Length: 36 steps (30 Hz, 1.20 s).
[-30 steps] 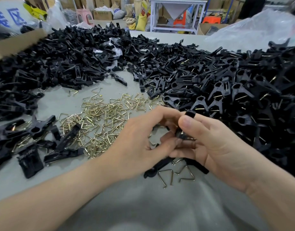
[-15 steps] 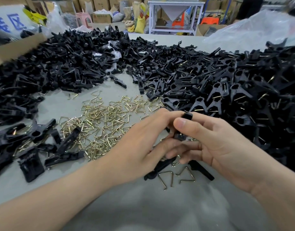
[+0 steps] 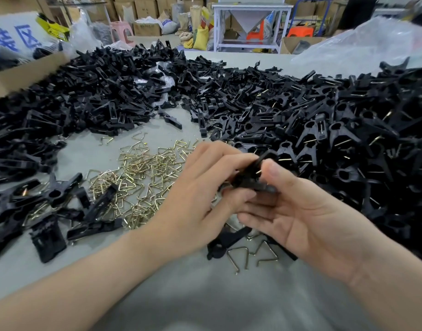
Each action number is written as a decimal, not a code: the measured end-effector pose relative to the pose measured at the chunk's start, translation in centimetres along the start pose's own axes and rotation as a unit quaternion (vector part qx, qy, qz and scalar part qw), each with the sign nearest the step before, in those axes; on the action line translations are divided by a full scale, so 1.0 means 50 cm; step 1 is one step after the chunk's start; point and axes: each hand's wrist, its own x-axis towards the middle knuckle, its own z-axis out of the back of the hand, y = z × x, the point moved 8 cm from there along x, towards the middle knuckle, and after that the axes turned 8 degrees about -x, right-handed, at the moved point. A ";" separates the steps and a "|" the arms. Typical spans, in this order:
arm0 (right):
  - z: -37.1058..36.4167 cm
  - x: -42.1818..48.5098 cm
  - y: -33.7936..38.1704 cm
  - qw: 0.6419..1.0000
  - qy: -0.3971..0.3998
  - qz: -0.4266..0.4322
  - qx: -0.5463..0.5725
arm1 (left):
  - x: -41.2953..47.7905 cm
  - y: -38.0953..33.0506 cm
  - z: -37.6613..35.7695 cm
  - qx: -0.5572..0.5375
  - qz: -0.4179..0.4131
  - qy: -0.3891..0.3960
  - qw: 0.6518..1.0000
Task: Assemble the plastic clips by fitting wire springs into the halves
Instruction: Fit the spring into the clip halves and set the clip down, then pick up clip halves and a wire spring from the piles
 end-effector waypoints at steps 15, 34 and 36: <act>-0.023 0.011 0.000 0.990 0.091 0.070 0.085 | -0.001 -0.007 0.006 -0.081 0.009 -0.032 0.996; -0.002 0.016 0.025 0.992 0.013 0.122 -0.043 | -0.004 0.024 0.024 -0.042 0.030 -0.054 0.997; 0.015 0.004 0.055 0.966 -0.058 0.183 -0.172 | -0.001 0.030 0.024 -0.028 0.036 -0.045 0.998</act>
